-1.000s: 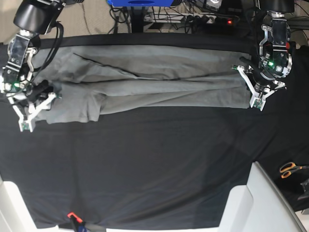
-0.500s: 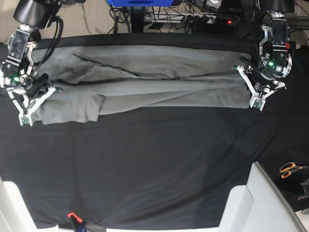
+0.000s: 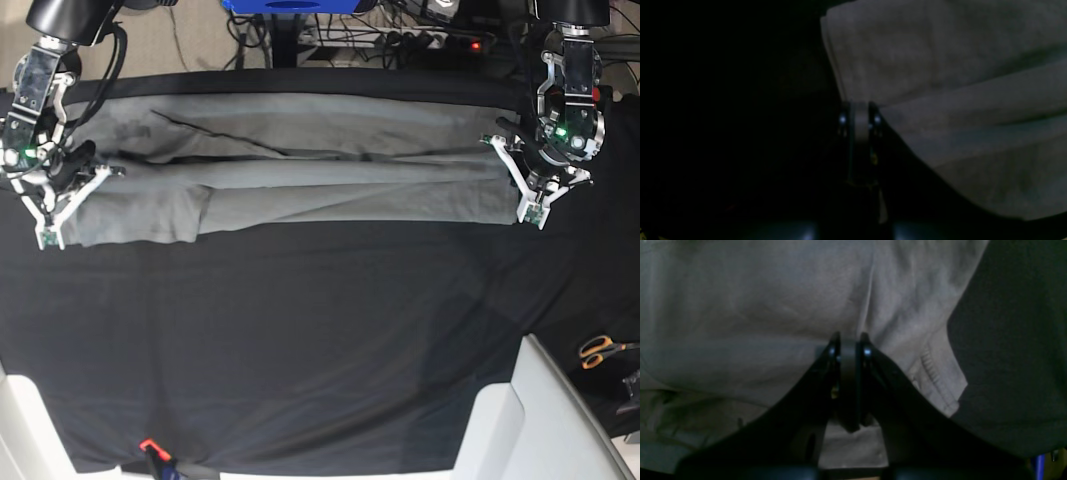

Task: Fold the T-shirt properly
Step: 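Hold the folded edge with both grippers and smooth it flat, then release the left gripper and regrasp the shirt end near it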

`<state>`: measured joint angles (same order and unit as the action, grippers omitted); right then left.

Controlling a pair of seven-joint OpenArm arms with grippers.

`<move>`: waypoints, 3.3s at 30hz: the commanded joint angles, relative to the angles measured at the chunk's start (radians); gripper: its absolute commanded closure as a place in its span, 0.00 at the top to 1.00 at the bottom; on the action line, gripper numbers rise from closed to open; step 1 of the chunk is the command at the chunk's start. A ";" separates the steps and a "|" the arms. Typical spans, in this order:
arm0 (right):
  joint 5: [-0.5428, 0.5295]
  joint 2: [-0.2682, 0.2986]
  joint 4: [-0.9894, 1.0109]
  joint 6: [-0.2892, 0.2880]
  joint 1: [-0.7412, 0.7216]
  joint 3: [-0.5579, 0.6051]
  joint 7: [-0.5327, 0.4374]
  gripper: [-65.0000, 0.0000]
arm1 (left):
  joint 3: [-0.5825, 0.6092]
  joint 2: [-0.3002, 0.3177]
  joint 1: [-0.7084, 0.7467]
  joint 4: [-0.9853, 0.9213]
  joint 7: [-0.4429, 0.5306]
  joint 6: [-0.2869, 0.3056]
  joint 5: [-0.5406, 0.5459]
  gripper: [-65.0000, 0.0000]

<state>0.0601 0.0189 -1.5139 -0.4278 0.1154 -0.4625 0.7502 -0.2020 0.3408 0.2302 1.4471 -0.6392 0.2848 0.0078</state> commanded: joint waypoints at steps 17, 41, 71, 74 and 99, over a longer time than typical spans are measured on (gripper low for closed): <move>-0.095 0.008 -0.178 -0.024 0.010 -0.009 0.148 0.00 | -0.011 0.016 -0.009 0.014 0.009 -0.009 -0.004 0.00; -0.090 -0.004 -0.029 0.186 0.023 -0.008 0.068 0.06 | -0.012 0.017 -0.009 0.017 0.009 -0.009 -0.004 0.00; 0.017 -0.053 -0.224 0.225 0.059 -0.003 0.065 0.47 | -0.012 0.017 0.004 0.257 -0.163 -0.006 0.007 0.61; 0.017 -0.053 -0.227 0.225 0.059 -0.003 0.065 0.47 | -0.034 0.017 0.004 0.283 -0.163 -0.006 0.008 0.72; 0.017 -0.053 -0.297 0.223 0.071 -0.005 0.065 0.46 | -0.287 0.022 -0.009 -0.328 0.003 0.413 0.525 1.00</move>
<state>0.0788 -0.0414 -1.7935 -0.2062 0.1951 -0.4625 0.8341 -0.4934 0.3599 0.2161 1.1175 -0.6136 0.6891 0.5331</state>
